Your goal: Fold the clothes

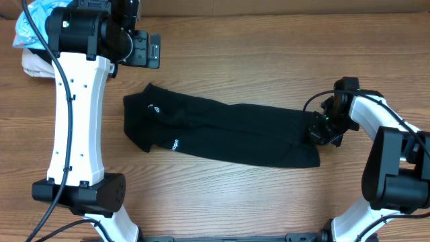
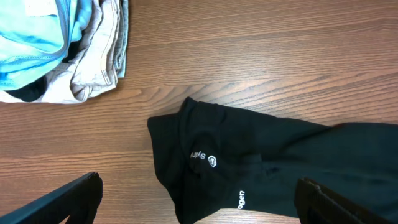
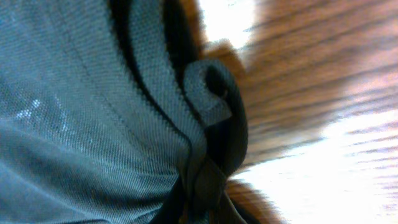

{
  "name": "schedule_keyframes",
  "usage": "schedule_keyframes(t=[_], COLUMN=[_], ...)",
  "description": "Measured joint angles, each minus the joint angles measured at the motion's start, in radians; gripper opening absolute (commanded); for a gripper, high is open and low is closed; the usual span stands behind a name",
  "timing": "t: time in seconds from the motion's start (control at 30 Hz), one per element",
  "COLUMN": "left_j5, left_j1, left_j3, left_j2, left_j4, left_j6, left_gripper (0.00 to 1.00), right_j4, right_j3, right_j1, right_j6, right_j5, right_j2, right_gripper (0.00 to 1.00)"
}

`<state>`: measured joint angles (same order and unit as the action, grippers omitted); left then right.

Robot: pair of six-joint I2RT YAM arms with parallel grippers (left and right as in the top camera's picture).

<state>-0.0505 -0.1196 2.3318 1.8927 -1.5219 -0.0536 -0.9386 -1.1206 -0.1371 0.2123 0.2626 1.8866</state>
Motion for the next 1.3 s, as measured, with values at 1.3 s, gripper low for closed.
schedule_keyframes(t=[1.3], left_j5=[0.001], left_j1=[0.000], left_j3=[0.000], left_j2=[0.075], left_j4=[0.041], left_j6=[0.000], left_gripper=[1.00], right_j4=[-0.223], right_j3=[-0.324], right_j1=[0.206], right_j6=[-0.014], right_j5=[0.126], right_j2=[-0.059], right_gripper=[0.06])
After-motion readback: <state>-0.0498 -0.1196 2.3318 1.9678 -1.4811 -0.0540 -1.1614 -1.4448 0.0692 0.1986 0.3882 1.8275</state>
